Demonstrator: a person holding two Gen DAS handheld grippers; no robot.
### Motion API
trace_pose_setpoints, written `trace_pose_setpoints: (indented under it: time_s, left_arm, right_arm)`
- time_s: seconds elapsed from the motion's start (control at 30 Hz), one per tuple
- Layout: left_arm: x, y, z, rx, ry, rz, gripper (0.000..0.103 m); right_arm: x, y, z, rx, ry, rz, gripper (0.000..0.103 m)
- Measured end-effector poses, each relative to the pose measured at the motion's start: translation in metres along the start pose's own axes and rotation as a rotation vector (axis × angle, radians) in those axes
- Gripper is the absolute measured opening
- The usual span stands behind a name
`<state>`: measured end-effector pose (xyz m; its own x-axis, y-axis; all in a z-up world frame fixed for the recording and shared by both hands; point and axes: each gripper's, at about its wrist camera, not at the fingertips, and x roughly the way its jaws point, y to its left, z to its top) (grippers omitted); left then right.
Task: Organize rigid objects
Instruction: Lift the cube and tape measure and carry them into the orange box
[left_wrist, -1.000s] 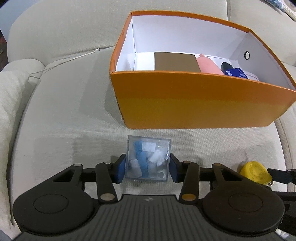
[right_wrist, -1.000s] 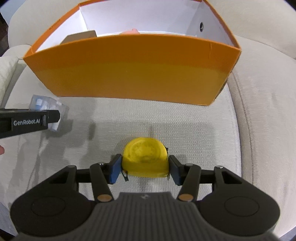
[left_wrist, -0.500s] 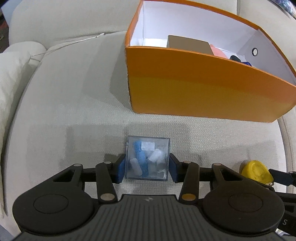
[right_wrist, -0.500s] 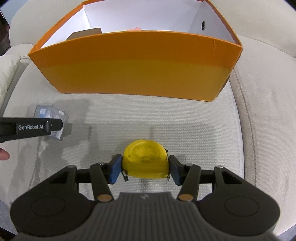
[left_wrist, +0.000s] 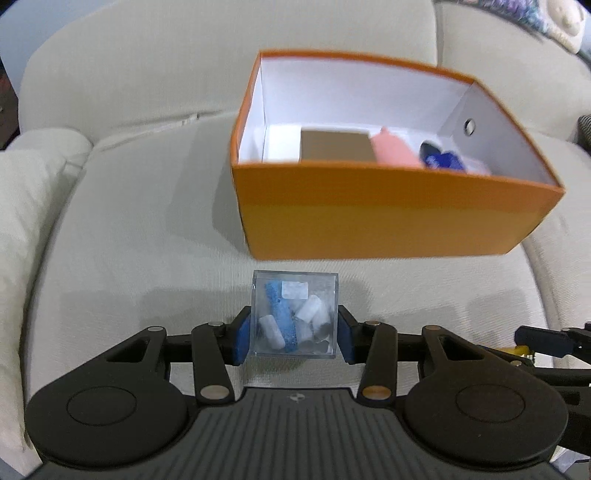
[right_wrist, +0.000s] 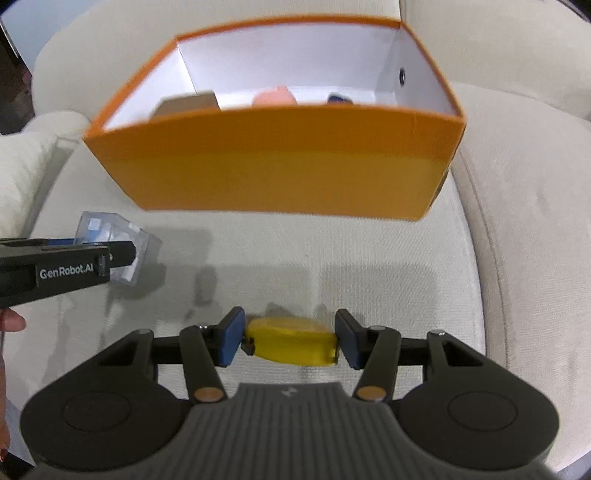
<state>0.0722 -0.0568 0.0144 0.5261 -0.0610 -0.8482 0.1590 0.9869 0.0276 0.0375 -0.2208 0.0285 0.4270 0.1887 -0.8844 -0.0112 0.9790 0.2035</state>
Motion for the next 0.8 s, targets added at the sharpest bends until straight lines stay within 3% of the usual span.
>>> trace_pose_setpoints:
  time_s: [0.03,0.07,0.1,0.23,0.37,0.47,0.63,0.67,0.8]
  left_arm:
    - [-0.006,-0.001,0.000,0.003,-0.014,-0.002,0.052]
    - [-0.011,-0.001,0.000,0.007,-0.028,-0.003,0.052]
    - [-0.017,-0.002,0.001,0.011,-0.043,-0.004,0.052]
    - [-0.033,-0.003,0.003,0.027,-0.087,-0.001,0.052]
    - [-0.033,0.001,0.002,0.015,-0.081,-0.003,0.052]
    - [-0.030,0.003,0.003,0.011,-0.076,-0.001,0.052]
    - [-0.028,0.004,0.000,0.027,-0.073,0.000,0.052]
    - [-0.028,0.005,0.000,0.026,-0.072,0.000,0.052]
    - [-0.031,0.010,-0.003,0.016,-0.072,-0.003,0.052]
  right_arm:
    - [-0.006,0.000,0.000,0.000,-0.016,0.009,0.054]
    - [-0.011,-0.001,-0.001,-0.001,-0.032,0.012,0.033]
    - [-0.016,-0.001,-0.001,-0.002,-0.049,0.012,0.000]
    - [-0.020,-0.005,-0.003,0.019,-0.055,0.024,0.002]
    - [-0.004,0.000,-0.008,-0.021,0.027,0.014,0.009]
    - [-0.001,0.013,-0.014,-0.063,0.067,0.021,0.040]
    - [0.003,0.031,-0.040,-0.122,0.122,0.076,0.042]
    - [0.005,0.039,-0.049,-0.161,0.133,0.076,0.047]
    - [0.016,0.059,-0.076,-0.293,0.136,0.009,0.051]
